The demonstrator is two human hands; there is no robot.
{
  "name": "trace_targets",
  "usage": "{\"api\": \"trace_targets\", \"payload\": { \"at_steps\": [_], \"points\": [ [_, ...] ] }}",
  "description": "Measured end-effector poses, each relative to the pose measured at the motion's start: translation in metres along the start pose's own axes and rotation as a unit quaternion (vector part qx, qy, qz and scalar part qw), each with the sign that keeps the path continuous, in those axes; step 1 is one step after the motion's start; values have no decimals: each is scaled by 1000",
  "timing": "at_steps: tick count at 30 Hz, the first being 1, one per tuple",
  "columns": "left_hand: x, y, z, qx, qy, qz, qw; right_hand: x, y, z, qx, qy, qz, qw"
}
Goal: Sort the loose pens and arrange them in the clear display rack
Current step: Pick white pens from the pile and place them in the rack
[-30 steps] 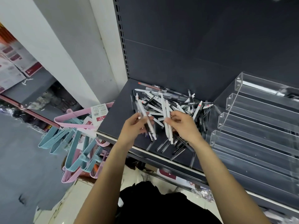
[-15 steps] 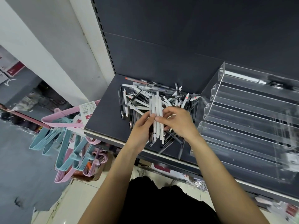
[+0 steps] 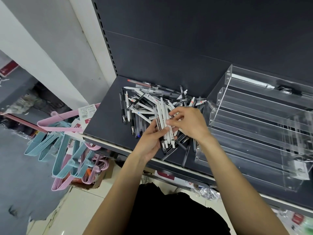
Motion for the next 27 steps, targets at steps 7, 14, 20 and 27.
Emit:
{"api": "trace_targets", "payload": {
  "at_steps": [7,14,20,27],
  "points": [
    [7,-2,-4,-35,13,-19,999,14,25,19,58,-9,-64,996],
    [17,-12,-7,-49,24,-21,998,0,68,52,96,-2,91,991],
    [23,-17,-8,-47,21,-45,998,33,69,71,92,168,-70,979],
    [41,-12,-20,-124,-214,-112,962,-3,7,26,-12,379,-135,916]
  ]
}}
Point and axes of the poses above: each hand's wrist, its own y-axis towards the middle knuckle, its own x-axis out of the back of the hand, z = x × y, the point moved 6 cm from there along y, towards the middle knuckle, and after that the axes turned 7 degrees about -y, right-handed, at the moved point
